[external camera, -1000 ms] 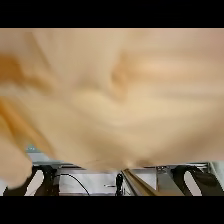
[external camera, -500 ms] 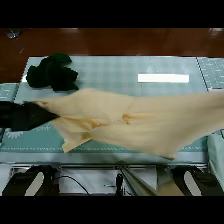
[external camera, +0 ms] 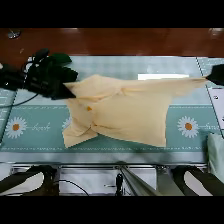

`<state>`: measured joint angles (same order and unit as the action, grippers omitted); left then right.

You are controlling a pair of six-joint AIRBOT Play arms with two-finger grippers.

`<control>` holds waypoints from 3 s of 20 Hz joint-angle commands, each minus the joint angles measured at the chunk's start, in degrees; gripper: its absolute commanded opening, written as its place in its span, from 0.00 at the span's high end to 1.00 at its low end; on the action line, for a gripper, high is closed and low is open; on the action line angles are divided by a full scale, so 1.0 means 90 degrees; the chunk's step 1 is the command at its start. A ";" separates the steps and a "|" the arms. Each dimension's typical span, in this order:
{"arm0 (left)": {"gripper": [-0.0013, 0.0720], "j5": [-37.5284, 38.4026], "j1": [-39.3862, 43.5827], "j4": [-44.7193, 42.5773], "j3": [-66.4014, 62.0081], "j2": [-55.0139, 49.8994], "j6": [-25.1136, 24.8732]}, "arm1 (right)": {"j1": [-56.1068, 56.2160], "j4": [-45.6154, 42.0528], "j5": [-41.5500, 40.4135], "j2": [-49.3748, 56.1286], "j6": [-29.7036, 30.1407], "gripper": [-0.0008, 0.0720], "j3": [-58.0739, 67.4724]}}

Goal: Fold the shirts.

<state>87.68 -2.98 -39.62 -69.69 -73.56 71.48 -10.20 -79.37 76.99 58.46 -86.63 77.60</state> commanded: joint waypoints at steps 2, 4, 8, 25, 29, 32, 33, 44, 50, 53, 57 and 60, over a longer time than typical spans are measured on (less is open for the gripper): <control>0.95 -0.0180 0.0158 0.0022 -0.1916 -0.1885 0.0204 | 0.0002 0.1343 -0.1054 0.1899 -0.0039 0.96 0.0576; 0.95 -0.0610 0.0304 0.0022 -0.2254 -0.2268 0.0206 | 0.0010 0.2059 -0.1474 0.2409 0.0032 0.96 0.0719; 0.95 -0.1309 0.0583 0.0049 -0.2295 -0.2637 0.0202 | 0.0066 0.2642 -0.1904 0.2977 0.0119 0.96 0.0721; 0.02 -0.1520 -0.1656 -0.2446 0.2533 -0.0080 0.0493 | -0.2506 0.3050 -0.0891 0.0403 0.1418 0.14 -0.4320; 0.02 -0.2453 -0.1610 -0.1513 0.3419 -0.0131 0.0053 | -0.2475 0.3446 -0.0500 0.0330 0.1717 0.14 -0.4898; 0.02 -0.2742 -0.1277 -0.1370 0.3473 -0.0153 -0.0078 | -0.2453 0.3405 -0.0425 0.0333 0.1712 0.14 -0.5059; 0.02 -0.2735 -0.1100 -0.1115 0.3473 -0.0177 -0.0277 | -0.2453 0.3405 -0.0442 0.0333 0.1712 0.14 -0.5115; 0.95 -0.1943 -0.0148 -0.0571 0.2897 -0.0444 -0.0750 | -0.0420 0.2290 -0.0821 0.0420 0.0529 0.14 -0.5350; 0.95 -0.1906 -0.0143 -0.0022 0.2766 -0.0447 -0.0755 | 0.0682 0.3531 -0.1817 0.1095 0.0534 0.14 -0.5316; 0.95 -0.1904 -0.0143 0.0544 0.2764 -0.0447 -0.0984 | 0.1103 0.3966 -0.2198 0.1277 0.0750 0.53 -0.5095; 0.95 -0.2059 -0.0151 0.1260 0.2317 -0.0299 -0.1010 | 0.1061 0.3798 -0.1797 0.1268 0.1190 0.96 -0.3645; 0.95 -0.2361 -0.0143 0.2072 0.0848 0.0364 -0.1030 | 0.0886 0.3366 -0.1202 0.1110 0.0838 0.96 -0.1100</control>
<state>68.90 -4.32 -28.51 -52.86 -74.24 62.48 -1.58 -46.57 62.46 69.23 -77.43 51.22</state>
